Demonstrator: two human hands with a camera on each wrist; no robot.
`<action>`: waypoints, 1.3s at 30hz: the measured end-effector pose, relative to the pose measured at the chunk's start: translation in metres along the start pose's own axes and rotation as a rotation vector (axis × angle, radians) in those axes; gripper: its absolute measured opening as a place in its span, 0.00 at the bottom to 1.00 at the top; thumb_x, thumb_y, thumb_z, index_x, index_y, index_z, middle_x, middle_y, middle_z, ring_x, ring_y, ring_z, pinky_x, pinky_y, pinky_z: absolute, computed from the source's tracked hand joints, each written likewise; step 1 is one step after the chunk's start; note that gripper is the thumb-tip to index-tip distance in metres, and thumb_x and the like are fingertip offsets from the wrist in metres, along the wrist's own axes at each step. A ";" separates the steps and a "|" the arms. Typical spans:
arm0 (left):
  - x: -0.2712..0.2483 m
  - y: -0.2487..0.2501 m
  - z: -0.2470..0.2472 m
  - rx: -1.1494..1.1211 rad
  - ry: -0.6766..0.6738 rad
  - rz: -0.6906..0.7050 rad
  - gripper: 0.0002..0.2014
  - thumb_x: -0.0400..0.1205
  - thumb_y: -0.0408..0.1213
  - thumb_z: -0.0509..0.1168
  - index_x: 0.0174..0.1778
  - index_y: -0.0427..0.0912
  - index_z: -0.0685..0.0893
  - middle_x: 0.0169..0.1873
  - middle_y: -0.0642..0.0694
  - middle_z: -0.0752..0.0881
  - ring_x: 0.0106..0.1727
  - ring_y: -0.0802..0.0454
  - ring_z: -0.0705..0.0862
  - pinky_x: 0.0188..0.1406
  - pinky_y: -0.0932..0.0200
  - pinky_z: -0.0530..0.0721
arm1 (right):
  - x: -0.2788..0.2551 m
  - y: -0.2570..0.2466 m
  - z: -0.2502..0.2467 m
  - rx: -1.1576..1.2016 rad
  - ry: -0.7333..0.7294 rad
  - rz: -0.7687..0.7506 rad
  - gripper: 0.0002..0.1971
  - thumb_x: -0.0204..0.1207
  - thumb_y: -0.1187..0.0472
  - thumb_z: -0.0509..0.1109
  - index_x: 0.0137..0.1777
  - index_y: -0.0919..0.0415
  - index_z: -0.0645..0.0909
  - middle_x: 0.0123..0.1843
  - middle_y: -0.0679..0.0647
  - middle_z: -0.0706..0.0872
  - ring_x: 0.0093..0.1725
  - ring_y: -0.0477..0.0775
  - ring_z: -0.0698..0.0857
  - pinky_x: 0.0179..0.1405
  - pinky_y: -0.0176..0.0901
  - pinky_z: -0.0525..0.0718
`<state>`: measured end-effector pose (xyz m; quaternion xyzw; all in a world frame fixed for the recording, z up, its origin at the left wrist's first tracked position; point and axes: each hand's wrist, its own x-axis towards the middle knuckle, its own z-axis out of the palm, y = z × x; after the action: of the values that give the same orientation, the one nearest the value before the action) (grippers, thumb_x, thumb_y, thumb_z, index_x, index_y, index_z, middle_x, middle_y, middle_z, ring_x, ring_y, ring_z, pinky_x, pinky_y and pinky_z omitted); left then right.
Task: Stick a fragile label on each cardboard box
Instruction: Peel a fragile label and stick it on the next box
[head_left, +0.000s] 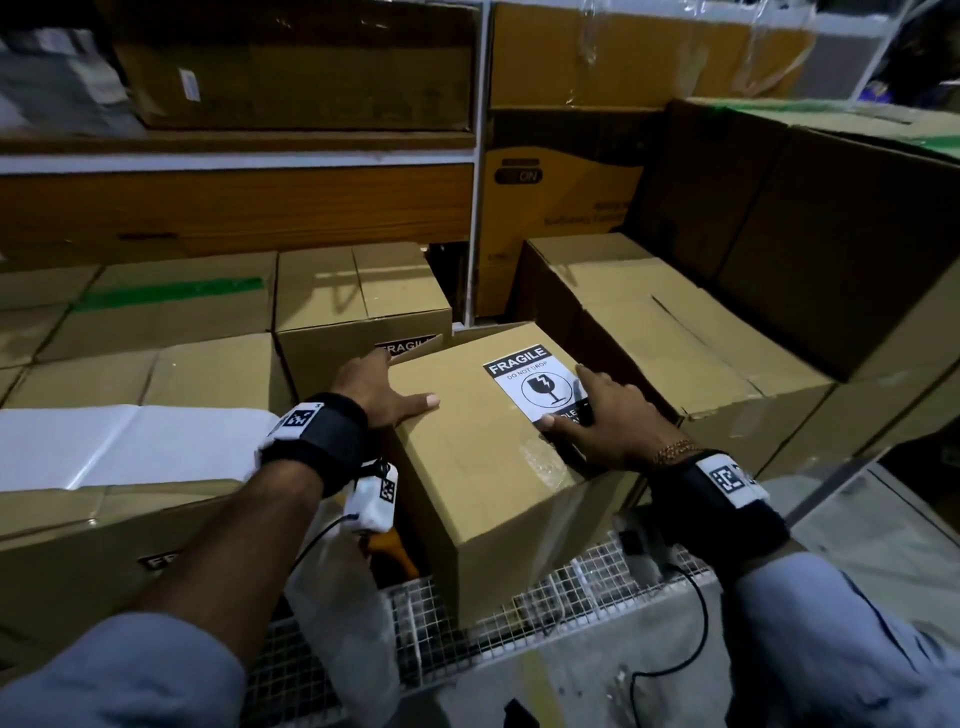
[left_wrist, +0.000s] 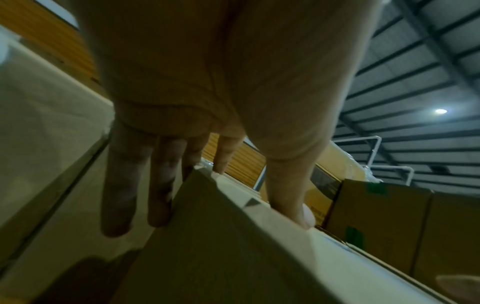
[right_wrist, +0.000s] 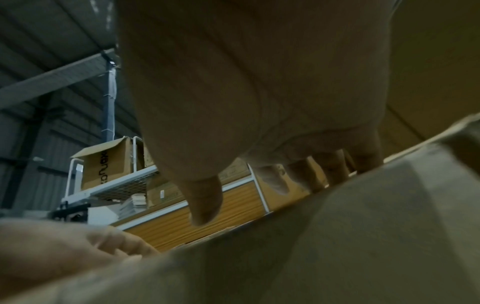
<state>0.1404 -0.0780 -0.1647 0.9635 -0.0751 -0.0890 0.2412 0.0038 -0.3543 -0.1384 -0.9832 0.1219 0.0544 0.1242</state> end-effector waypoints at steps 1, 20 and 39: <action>0.001 -0.002 0.001 -0.033 0.007 -0.010 0.47 0.68 0.64 0.82 0.78 0.43 0.75 0.73 0.42 0.83 0.69 0.40 0.83 0.69 0.43 0.83 | 0.005 -0.001 -0.003 0.026 -0.028 -0.016 0.53 0.69 0.18 0.62 0.89 0.48 0.60 0.80 0.61 0.75 0.76 0.70 0.77 0.75 0.69 0.77; 0.005 -0.006 0.006 -0.512 -0.132 -0.056 0.34 0.72 0.40 0.85 0.71 0.51 0.77 0.58 0.45 0.87 0.55 0.42 0.89 0.45 0.40 0.93 | 0.114 -0.062 -0.040 -0.107 -0.292 -0.097 0.48 0.82 0.30 0.66 0.93 0.52 0.50 0.93 0.56 0.56 0.87 0.66 0.67 0.83 0.57 0.71; -0.102 0.031 -0.019 -0.290 0.306 0.226 0.41 0.64 0.45 0.89 0.70 0.58 0.74 0.65 0.49 0.79 0.63 0.48 0.80 0.60 0.46 0.85 | 0.037 -0.028 -0.078 0.260 0.178 -0.166 0.42 0.59 0.43 0.89 0.71 0.52 0.75 0.63 0.57 0.87 0.50 0.51 0.82 0.31 0.35 0.73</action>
<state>0.0423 -0.0772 -0.1192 0.9065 -0.1314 0.0757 0.3941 0.0525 -0.3569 -0.0616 -0.9665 0.0570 -0.0595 0.2432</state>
